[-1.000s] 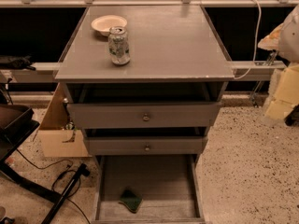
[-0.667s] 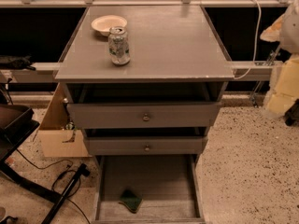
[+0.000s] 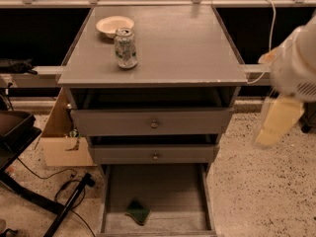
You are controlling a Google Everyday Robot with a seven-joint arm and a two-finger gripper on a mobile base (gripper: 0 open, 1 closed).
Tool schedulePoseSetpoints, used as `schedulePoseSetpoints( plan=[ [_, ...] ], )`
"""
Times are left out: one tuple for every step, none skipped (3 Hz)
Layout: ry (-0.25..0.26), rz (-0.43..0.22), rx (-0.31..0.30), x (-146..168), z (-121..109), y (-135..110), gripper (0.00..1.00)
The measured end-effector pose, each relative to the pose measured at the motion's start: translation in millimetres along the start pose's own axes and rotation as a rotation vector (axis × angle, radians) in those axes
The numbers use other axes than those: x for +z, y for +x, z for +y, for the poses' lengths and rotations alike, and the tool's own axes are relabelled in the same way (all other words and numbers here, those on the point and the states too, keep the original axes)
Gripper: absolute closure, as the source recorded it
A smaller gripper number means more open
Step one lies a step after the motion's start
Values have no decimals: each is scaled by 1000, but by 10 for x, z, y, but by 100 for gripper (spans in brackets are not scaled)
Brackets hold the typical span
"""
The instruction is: Pick sponge from bottom drawer and place on counter
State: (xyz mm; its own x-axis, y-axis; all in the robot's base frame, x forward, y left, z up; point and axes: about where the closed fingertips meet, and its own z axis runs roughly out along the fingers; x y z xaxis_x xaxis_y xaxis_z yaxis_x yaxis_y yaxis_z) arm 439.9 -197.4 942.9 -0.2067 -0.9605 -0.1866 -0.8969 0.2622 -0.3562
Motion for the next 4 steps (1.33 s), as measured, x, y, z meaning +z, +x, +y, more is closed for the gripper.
schedulePoseSetpoints(
  plan=[
    [-6,-26,17,537,272,96,0],
    [-31,-36,83,1184,643,266,0],
    [-42,-43,153,1859,905,404,0],
    [-24,-65,250,2336,995,516,0]
  ],
)
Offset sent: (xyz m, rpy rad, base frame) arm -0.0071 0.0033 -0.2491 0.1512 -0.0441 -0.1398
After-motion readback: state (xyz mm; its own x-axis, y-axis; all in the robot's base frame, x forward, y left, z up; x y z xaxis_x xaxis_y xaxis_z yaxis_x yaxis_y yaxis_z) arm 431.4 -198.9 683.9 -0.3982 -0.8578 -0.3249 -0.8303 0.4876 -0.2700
